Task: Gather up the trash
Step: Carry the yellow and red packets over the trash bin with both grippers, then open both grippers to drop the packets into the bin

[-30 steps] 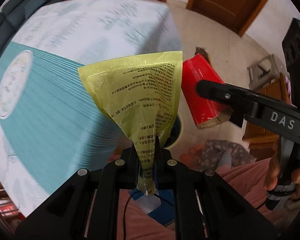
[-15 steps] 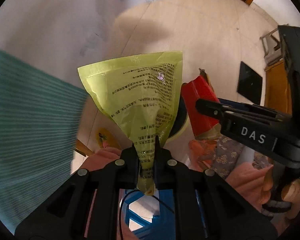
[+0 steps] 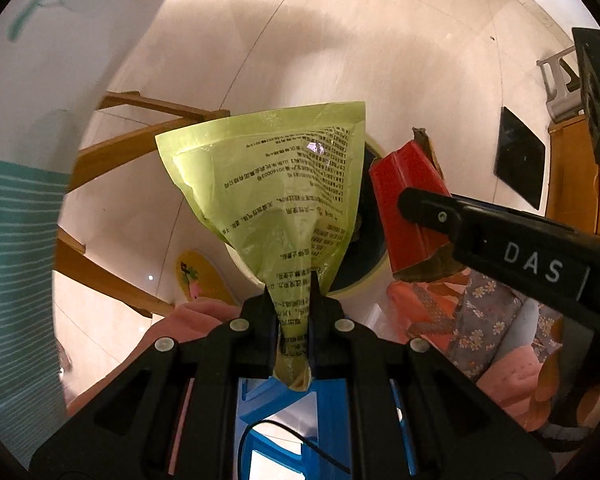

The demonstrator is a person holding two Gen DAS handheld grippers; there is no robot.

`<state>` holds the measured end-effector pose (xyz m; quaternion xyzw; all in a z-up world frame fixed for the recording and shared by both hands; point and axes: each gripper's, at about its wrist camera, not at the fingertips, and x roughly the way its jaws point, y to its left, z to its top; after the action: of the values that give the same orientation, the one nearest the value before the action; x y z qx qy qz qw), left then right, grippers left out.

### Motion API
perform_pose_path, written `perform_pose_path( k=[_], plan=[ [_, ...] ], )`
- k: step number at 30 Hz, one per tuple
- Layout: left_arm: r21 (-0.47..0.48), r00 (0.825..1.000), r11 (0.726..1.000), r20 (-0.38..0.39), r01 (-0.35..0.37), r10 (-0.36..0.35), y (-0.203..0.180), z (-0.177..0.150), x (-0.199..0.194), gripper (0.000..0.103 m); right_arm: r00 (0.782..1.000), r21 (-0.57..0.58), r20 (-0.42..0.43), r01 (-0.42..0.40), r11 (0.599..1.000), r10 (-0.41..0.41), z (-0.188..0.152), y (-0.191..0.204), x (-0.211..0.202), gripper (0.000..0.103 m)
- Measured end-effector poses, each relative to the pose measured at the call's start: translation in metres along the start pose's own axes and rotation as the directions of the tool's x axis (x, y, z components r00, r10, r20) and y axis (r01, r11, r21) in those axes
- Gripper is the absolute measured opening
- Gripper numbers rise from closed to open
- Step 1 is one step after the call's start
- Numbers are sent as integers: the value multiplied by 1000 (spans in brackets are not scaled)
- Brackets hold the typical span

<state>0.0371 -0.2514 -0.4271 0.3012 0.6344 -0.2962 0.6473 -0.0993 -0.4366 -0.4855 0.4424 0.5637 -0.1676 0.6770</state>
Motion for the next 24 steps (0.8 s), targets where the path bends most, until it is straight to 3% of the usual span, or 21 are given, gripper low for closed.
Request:
perform_pose_path(
  k=[9, 12, 16, 19, 23, 24],
  plan=[
    [-34, 999, 999, -26, 33, -34, 12, 12, 38, 10, 999, 30, -31, 12, 999, -11, 5, -9, 32, 46],
    [-42, 999, 999, -23, 34, -35, 15, 16, 45, 16, 999, 42, -47, 17, 999, -15, 7, -11, 42, 49],
    [-67, 999, 997, -27, 26, -27, 17, 19, 50, 40, 998, 48, -59, 26, 999, -23, 8, -10, 49, 64],
    [-82, 999, 997, -30, 12, -14, 21, 21, 52, 52, 998, 50, -62, 32, 998, -29, 9, -10, 53, 65],
    [-96, 999, 995, -34, 1, -4, 26, 22, 56, 58, 998, 52, -58, 36, 998, -33, 10, -12, 53, 65],
    [-98, 999, 995, -34, -1, -3, 26, 21, 57, 64, 998, 51, -58, 40, 998, -37, 10, -12, 52, 65]
  ],
)
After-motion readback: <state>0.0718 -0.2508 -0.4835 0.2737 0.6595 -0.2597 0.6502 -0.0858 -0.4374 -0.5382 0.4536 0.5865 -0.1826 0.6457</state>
